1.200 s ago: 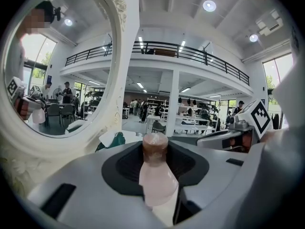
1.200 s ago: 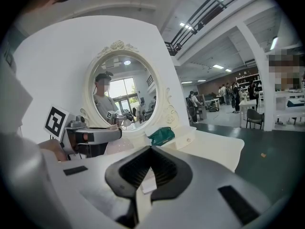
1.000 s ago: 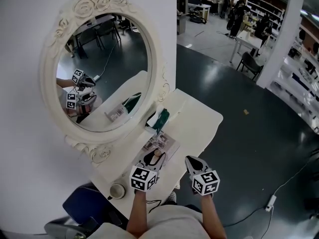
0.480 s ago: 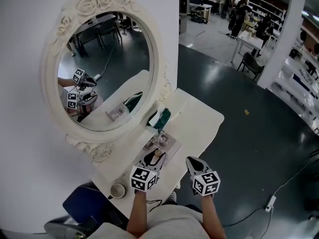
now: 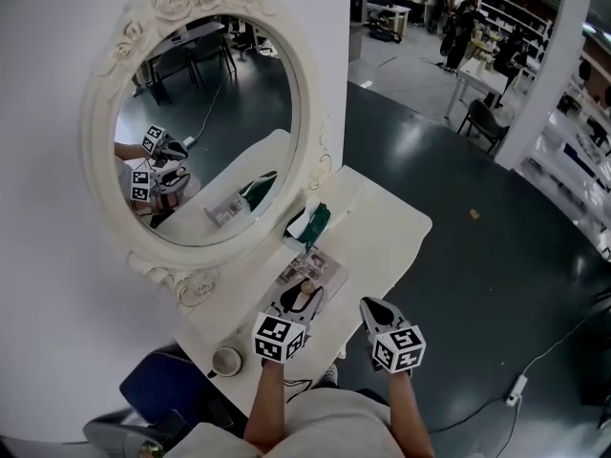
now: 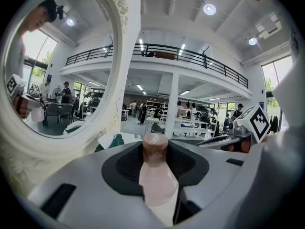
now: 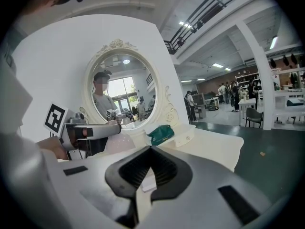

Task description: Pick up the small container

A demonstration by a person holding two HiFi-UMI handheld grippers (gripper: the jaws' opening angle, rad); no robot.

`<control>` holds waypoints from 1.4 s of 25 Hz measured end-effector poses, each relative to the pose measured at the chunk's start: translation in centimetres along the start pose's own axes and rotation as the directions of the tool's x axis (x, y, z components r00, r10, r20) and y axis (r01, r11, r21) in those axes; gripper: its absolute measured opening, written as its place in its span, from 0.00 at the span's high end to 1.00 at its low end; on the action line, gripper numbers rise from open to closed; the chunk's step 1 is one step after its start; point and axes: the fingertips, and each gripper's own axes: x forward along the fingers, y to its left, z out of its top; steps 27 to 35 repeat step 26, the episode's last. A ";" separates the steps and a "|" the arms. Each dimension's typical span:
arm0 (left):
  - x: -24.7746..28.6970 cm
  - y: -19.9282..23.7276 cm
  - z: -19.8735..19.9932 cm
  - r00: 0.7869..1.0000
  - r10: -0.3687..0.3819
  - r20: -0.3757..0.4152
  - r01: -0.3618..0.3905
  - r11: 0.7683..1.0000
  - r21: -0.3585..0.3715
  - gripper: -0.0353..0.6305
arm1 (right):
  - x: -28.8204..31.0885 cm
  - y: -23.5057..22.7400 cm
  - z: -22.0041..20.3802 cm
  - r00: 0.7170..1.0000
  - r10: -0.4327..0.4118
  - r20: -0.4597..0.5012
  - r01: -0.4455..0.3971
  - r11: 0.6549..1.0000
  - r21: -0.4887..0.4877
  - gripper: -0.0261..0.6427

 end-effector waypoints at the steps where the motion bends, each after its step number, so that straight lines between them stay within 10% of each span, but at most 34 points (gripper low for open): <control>1: 0.0 -0.1 -0.1 1.000 -0.002 -0.001 0.002 1.000 -0.003 0.71 | 0.0 0.0 0.0 1.000 0.001 0.000 -0.001 1.000 -0.003 0.94; 35: 0.1 -0.4 -0.6 1.000 -0.012 0.004 0.012 1.000 -0.017 0.71 | 0.2 -0.1 0.2 1.000 0.009 -0.006 -0.009 0.999 -0.041 0.94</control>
